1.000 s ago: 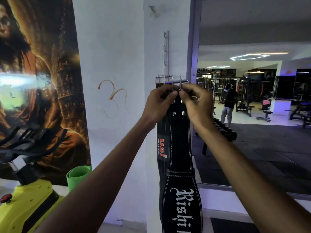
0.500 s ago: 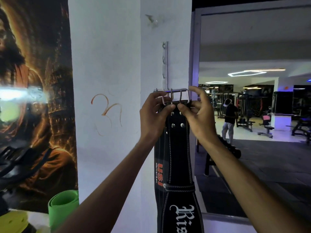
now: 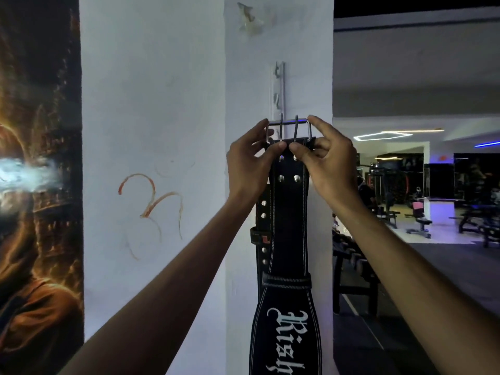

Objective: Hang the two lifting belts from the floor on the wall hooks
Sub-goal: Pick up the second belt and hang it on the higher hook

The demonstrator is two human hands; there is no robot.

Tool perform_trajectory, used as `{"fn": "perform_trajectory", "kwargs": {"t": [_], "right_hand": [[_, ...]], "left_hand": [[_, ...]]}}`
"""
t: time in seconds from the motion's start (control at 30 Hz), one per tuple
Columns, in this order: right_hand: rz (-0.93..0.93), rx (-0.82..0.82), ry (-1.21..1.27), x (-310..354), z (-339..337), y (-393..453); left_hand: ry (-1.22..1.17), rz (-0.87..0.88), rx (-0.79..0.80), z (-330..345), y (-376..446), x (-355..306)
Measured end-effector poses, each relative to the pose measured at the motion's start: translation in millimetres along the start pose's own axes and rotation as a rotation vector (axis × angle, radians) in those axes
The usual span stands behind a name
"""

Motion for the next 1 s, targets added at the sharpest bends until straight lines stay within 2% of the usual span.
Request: {"fn": "perform_trajectory", "kwargs": {"t": [0.33, 0.57, 0.67, 0.8, 0.9, 1.0], "right_hand": [[-0.073, -0.060, -0.034, -48, 26, 95], [-0.092, -0.042, -0.079, -60, 36, 125], [-0.046, -0.037, -0.066, -66, 38, 128], [-0.013, -0.051, -0.049, -76, 33, 118], [-0.003, -0.052, -0.042, -79, 31, 110], [0.060, -0.122, -0.061, -77, 28, 112]], "left_hand": [[0.110, 0.071, -0.031, 27, 99, 22], [0.163, 0.068, -0.042, 37, 138, 36], [0.202, 0.073, 0.005, 41, 144, 40], [0.137, 0.009, 0.054, 44, 134, 51], [0.000, -0.030, 0.053, 44, 128, 56], [-0.028, -0.078, 0.032, 46, 130, 56]]}}
Point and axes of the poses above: each hand's wrist, its own y-axis towards the middle knuckle, its own z-axis out of the palm, x = y × z, the point moved 6 cm from there along y, towards the middle knuckle, and after that the axes turned 13 degrees about y, right-handed, at the moved point
